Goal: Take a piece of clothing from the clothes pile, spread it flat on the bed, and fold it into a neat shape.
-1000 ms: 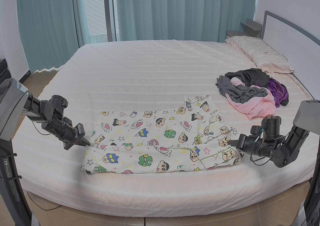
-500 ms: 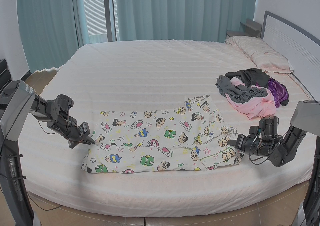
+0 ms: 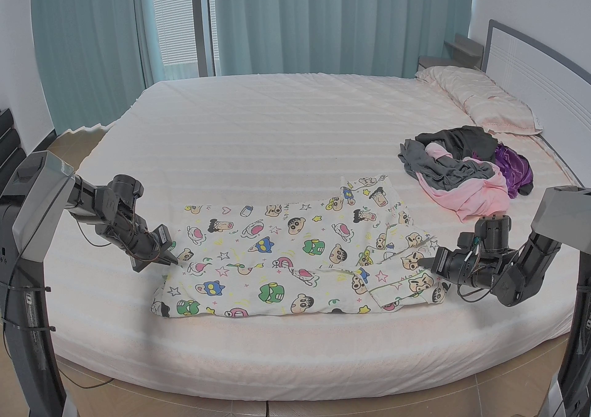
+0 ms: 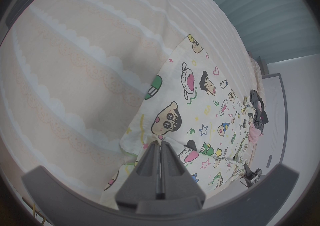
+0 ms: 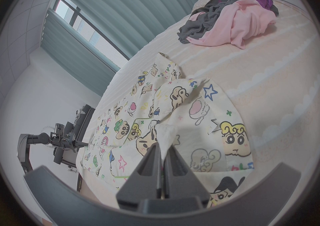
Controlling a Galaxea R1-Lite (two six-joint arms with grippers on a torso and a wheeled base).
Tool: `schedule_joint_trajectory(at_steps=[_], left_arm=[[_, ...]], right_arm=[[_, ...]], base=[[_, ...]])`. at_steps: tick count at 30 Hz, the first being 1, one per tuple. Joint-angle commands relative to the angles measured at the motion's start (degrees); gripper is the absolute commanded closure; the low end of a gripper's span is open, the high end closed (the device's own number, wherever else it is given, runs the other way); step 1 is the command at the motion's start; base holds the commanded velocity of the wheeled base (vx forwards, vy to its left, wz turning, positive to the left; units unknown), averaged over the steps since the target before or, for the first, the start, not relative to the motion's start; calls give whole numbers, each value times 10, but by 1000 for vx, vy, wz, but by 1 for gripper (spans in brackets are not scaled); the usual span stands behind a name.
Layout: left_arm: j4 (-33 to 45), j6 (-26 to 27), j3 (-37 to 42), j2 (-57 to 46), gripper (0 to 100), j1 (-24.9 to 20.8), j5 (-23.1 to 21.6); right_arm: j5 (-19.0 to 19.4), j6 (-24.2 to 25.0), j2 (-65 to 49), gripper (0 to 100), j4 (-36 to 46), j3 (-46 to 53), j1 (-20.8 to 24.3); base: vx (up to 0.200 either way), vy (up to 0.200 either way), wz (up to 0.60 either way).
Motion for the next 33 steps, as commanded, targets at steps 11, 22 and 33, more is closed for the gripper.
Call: schedule_joint_trajectory(at_steps=[11,22,33], left_arm=[[4,-33,-27,16,0,-8,1],[18,-34,4,-43,0,32,-34],[15,-87,138,-153,0,66,-125]], right_arm=[[-12,1,25,0,-6,-15,6],[-56,58,-46,0,-1,-4,-14],[-101,77,-107,0,3,63,-8]], base=[[0,0,0],[0,0,0],[18,0,0]])
